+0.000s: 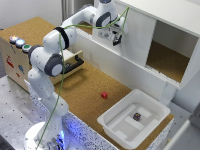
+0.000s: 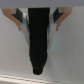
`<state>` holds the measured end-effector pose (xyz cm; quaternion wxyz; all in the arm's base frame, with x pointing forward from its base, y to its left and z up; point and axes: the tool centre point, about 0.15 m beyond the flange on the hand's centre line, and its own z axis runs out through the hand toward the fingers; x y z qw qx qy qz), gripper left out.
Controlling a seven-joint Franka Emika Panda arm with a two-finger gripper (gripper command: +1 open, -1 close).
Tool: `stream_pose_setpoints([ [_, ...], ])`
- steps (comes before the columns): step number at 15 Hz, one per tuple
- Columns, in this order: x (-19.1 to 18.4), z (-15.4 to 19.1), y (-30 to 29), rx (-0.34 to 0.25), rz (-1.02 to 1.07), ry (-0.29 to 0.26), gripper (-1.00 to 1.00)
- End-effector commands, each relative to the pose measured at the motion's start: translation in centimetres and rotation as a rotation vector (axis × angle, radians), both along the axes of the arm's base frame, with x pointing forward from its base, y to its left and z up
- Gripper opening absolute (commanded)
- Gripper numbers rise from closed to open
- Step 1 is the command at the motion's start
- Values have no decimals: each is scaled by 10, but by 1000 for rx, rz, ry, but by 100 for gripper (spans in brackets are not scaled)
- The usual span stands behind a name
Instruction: Move the door all the way to the left and let go
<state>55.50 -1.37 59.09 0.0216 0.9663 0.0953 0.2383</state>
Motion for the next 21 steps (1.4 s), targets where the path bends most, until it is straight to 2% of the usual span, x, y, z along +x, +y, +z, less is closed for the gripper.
stream_pose_setpoints([
  [1, 64, -7, 57, -81, 30, -57, -100],
  [21, 69, 9, 154, -90, 236, -98, -100],
])
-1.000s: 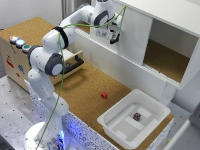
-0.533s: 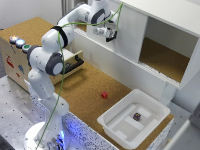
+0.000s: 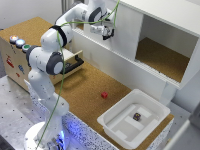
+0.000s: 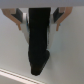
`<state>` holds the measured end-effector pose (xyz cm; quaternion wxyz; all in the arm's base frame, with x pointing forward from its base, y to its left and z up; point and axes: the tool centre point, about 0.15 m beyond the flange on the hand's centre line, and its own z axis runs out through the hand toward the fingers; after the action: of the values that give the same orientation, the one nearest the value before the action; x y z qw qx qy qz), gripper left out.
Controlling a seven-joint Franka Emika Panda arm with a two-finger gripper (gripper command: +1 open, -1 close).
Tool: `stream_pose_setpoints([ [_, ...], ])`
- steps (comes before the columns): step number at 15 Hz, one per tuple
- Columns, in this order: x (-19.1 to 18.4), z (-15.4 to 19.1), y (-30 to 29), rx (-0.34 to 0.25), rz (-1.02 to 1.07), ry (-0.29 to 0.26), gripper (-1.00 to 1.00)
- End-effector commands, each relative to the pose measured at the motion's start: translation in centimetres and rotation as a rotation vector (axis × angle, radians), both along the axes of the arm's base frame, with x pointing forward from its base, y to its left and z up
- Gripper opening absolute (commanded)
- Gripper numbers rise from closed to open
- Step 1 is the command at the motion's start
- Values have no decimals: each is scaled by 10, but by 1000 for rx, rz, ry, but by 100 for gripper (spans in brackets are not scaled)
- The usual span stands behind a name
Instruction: Move the door all the way to the left and let go
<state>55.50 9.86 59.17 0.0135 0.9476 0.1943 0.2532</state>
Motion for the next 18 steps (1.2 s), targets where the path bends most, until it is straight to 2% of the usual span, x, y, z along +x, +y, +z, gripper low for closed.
stream_pose_setpoints([
  [1, 69, 8, 44, -54, 42, -71, -100],
  [3, 68, 8, 51, -54, 58, -73, -100],
  [4, 68, 8, 54, -47, 60, -70, 100],
  [9, 67, 8, 74, -42, 97, -88, 100],
  [18, 53, 8, 105, -19, 166, -79, 100],
])
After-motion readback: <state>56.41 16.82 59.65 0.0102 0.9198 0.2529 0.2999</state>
